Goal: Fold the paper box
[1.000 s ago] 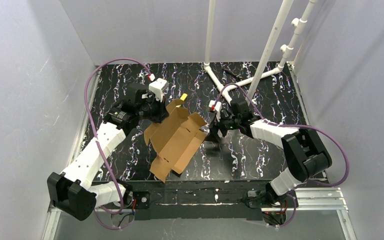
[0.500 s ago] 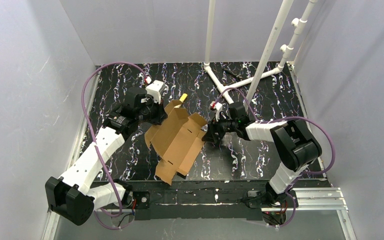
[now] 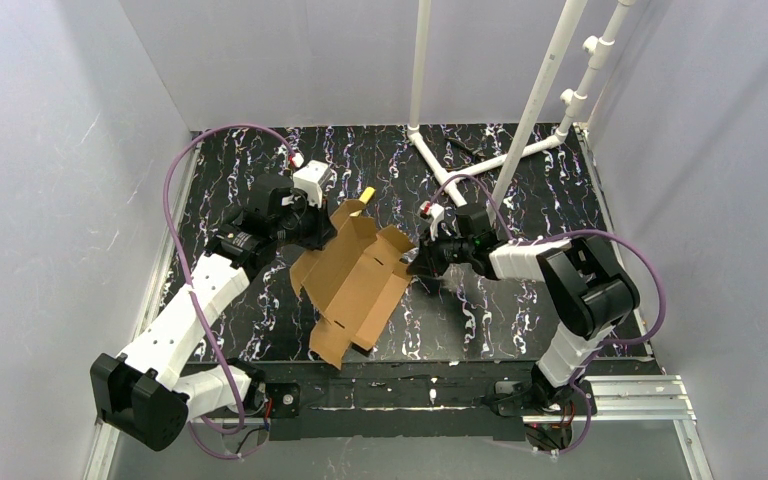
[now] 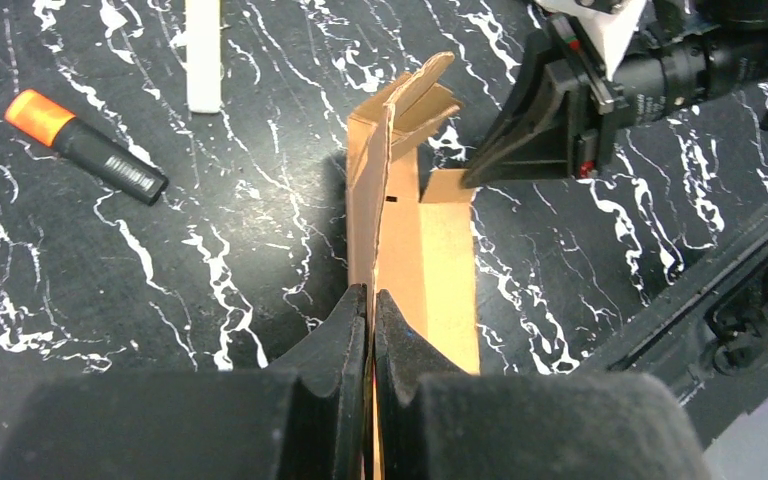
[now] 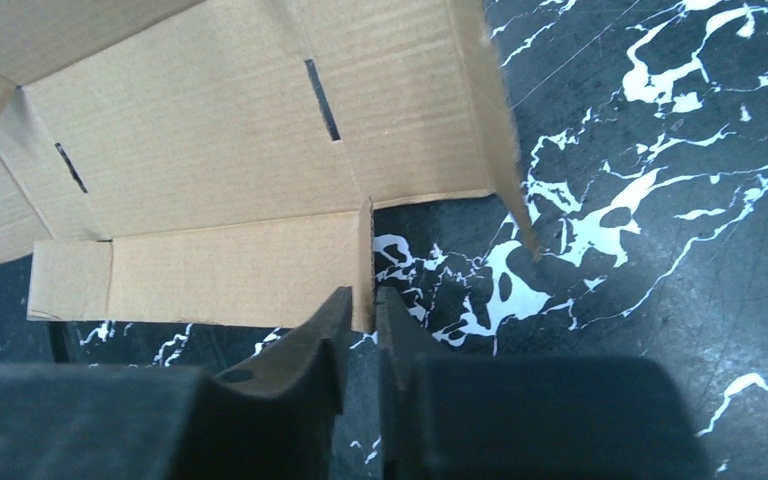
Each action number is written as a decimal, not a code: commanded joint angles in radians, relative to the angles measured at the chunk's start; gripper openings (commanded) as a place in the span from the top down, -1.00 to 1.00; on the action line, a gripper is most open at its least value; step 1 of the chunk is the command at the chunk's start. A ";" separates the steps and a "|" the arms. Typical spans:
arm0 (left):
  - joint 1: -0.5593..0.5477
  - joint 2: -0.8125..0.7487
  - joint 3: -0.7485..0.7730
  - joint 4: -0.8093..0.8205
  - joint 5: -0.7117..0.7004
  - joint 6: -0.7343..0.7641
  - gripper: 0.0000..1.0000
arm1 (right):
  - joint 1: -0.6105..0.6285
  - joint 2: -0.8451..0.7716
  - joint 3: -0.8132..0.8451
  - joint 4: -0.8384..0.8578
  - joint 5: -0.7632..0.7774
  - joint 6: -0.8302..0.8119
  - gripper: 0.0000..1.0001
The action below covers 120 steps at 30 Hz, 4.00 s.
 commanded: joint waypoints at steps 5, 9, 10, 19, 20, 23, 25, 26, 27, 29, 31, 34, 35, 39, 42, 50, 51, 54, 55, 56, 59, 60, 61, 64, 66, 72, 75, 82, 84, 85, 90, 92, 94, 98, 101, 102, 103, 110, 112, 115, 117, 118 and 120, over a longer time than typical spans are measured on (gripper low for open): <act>-0.009 0.001 0.068 0.005 0.156 -0.017 1.00 | 0.013 -0.007 0.109 -0.036 0.034 -0.027 0.83; -0.015 0.025 0.085 0.002 0.180 -0.025 1.00 | 0.017 -0.002 0.154 -0.080 0.040 -0.027 0.85; -0.015 0.031 0.088 -0.001 0.180 -0.027 1.00 | 0.018 0.001 0.167 -0.095 0.041 -0.040 0.85; -0.015 0.085 0.096 -0.009 0.252 -0.059 1.00 | 0.020 0.036 0.211 -0.170 0.103 -0.060 0.82; -0.014 0.088 0.095 0.002 0.264 -0.080 1.00 | 0.020 0.053 0.208 -0.180 0.136 -0.063 0.81; -0.014 0.105 0.077 0.019 0.285 -0.121 1.00 | 0.020 0.064 0.205 -0.185 0.109 -0.071 0.77; -0.013 0.120 0.067 0.017 0.250 -0.119 1.00 | 0.019 0.055 0.194 -0.170 0.063 -0.077 0.75; -0.013 0.124 0.067 0.012 0.239 -0.114 1.00 | 0.019 0.054 0.193 -0.170 0.050 -0.082 0.74; -0.013 0.127 0.072 0.008 0.226 -0.107 1.00 | 0.017 0.056 0.193 -0.173 0.038 -0.087 0.73; -0.009 0.132 0.085 -0.001 0.212 -0.104 1.00 | 0.008 0.055 0.194 -0.185 0.019 -0.104 0.68; -0.005 0.131 0.089 0.009 0.229 -0.118 1.00 | 0.001 0.057 0.194 -0.193 0.013 -0.109 0.67; -0.004 0.131 0.091 0.033 0.277 -0.160 1.00 | -0.002 0.060 0.192 -0.196 0.011 -0.111 0.67; -0.004 0.133 0.095 0.036 0.293 -0.170 1.00 | -0.002 0.062 0.193 -0.195 0.008 -0.110 0.67; -0.004 0.138 0.097 0.023 0.302 -0.168 1.00 | -0.003 0.061 0.193 -0.189 -0.012 -0.105 0.67; -0.004 0.142 0.087 0.013 0.287 -0.160 1.00 | -0.003 0.060 0.191 -0.187 -0.036 -0.105 0.67; -0.004 0.116 0.052 0.015 0.141 -0.151 1.00 | -0.003 0.053 0.226 -0.281 -0.131 -0.198 0.58; -0.004 0.109 0.047 0.015 0.121 -0.144 1.00 | -0.003 0.050 0.242 -0.328 -0.146 -0.231 0.55; -0.004 0.092 0.031 0.015 0.077 -0.104 1.00 | -0.007 0.025 0.308 -0.513 -0.205 -0.381 0.41; -0.005 0.086 0.031 0.012 0.062 -0.086 1.00 | -0.009 0.010 0.331 -0.573 -0.226 -0.444 0.37; -0.004 0.079 0.030 0.008 0.048 -0.061 1.00 | -0.011 -0.008 0.347 -0.636 -0.236 -0.499 0.32; -0.004 0.057 0.024 0.007 0.023 0.022 1.00 | -0.022 -0.060 0.380 -0.771 -0.264 -0.638 0.14; -0.004 0.050 0.026 0.006 0.024 0.056 1.00 | -0.023 -0.074 0.397 -0.801 -0.257 -0.672 0.08; -0.004 0.043 0.025 0.005 0.023 0.085 1.00 | -0.023 -0.084 0.410 -0.822 -0.244 -0.698 -0.01; -0.004 0.023 0.038 -0.007 0.038 0.177 1.00 | -0.023 -0.100 0.452 -0.824 -0.161 -0.709 -0.25; -0.004 0.017 0.058 -0.022 0.052 0.233 1.00 | -0.022 -0.087 0.479 -0.787 -0.077 -0.665 -0.37; -0.004 0.033 0.119 -0.070 0.072 0.324 1.00 | -0.024 0.003 0.570 -0.712 0.046 -0.571 -0.48; -0.004 0.042 0.138 -0.074 0.076 0.347 1.00 | -0.027 0.061 0.596 -0.674 0.018 -0.516 -0.48; -0.005 0.068 0.182 -0.088 0.063 0.415 1.00 | -0.030 0.105 0.539 -0.514 -0.018 -0.397 -0.35; -0.006 0.076 0.191 -0.093 0.063 0.427 1.00 | -0.032 0.096 0.527 -0.496 -0.042 -0.389 -0.21; -0.005 0.079 0.194 -0.093 0.064 0.430 1.00 | -0.032 0.089 0.515 -0.474 -0.053 -0.380 -0.14; -0.005 0.098 0.220 -0.092 0.082 0.413 1.00 | -0.032 0.078 0.484 -0.391 -0.055 -0.329 0.52; -0.005 0.104 0.233 -0.091 0.093 0.404 1.00 | -0.032 0.074 0.470 -0.346 -0.041 -0.303 0.78; -0.007 0.109 0.246 -0.091 0.107 0.402 1.00 | -0.032 0.062 0.436 -0.284 -0.027 -0.264 0.96; -0.011 0.128 0.271 -0.095 0.142 0.404 1.00 | -0.032 0.025 0.344 -0.093 0.018 -0.176 0.97; -0.017 0.155 0.300 -0.106 0.150 0.421 1.00 | -0.029 0.039 0.318 0.034 0.057 -0.099 0.97; -0.019 0.169 0.306 -0.108 0.145 0.432 1.00 | -0.025 0.050 0.323 0.070 0.074 -0.087 0.97; -0.020 0.176 0.311 -0.110 0.129 0.443 1.00 | -0.022 0.066 0.329 0.093 0.091 -0.079 0.97; -0.021 0.175 0.292 -0.103 0.104 0.485 1.00 | 0.005 0.124 0.344 0.201 0.211 -0.086 0.97; -0.021 0.171 0.267 -0.092 0.101 0.485 1.00 | 0.006 0.136 0.335 0.214 0.222 -0.089 0.97; -0.021 0.171 0.231 -0.070 0.116 0.462 1.00 | 0.011 0.136 0.271 0.276 0.222 -0.108 0.97; -0.021 0.170 0.213 -0.051 0.140 0.428 1.00 | 0.013 0.131 0.240 0.298 0.222 -0.131 0.97; -0.021 0.171 0.207 -0.046 0.154 0.411 1.00 | 0.013 0.128 0.228 0.301 0.222 -0.142 0.97; -0.021 0.172 0.200 -0.043 0.183 0.377 1.00 | 0.013 0.117 0.203 0.305 0.222 -0.164 0.97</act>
